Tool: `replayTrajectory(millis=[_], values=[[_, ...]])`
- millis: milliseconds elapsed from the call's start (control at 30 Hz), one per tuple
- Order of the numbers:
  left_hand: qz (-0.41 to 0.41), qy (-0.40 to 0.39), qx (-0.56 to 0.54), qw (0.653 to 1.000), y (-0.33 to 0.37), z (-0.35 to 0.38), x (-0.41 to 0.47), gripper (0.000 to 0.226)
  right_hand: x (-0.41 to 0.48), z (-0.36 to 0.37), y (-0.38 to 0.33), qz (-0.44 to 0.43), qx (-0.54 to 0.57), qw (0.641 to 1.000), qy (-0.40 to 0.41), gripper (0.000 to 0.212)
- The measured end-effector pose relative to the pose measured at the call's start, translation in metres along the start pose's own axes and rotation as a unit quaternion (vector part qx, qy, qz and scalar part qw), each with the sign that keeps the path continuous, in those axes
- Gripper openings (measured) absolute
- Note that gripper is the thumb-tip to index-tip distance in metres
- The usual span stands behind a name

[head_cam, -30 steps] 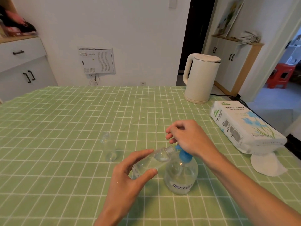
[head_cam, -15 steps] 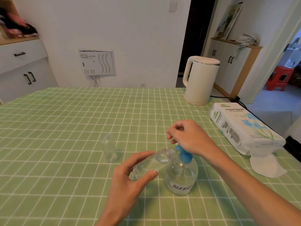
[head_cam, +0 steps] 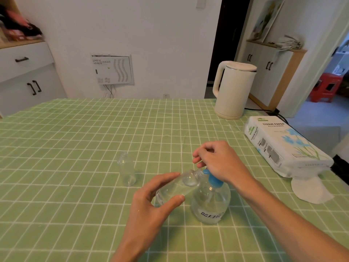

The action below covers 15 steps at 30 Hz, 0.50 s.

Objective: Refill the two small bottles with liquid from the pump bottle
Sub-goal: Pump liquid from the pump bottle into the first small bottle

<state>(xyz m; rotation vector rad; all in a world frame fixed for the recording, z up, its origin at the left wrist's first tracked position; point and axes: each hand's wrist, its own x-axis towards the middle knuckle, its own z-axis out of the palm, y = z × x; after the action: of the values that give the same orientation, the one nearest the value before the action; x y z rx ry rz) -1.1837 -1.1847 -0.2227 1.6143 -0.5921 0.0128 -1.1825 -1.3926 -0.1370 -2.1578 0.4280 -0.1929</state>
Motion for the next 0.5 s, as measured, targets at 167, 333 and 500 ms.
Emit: replayTrajectory(millis=[167,333,500], values=[[0.001,-0.002,-0.003,1.0,0.001,0.0,0.0,0.045,-0.001,0.0,-0.002,0.004,-0.012,1.0,-0.002,0.035],[-0.002,-0.007,-0.008,1.0,0.003,-0.001,0.0,0.044,0.0,-0.008,-0.013,-0.007,-0.075,0.997,-0.013,0.026],[0.0,-0.004,-0.007,1.0,0.004,0.0,0.001,0.044,0.002,-0.007,-0.01,-0.007,-0.046,0.999,0.004,0.03]])
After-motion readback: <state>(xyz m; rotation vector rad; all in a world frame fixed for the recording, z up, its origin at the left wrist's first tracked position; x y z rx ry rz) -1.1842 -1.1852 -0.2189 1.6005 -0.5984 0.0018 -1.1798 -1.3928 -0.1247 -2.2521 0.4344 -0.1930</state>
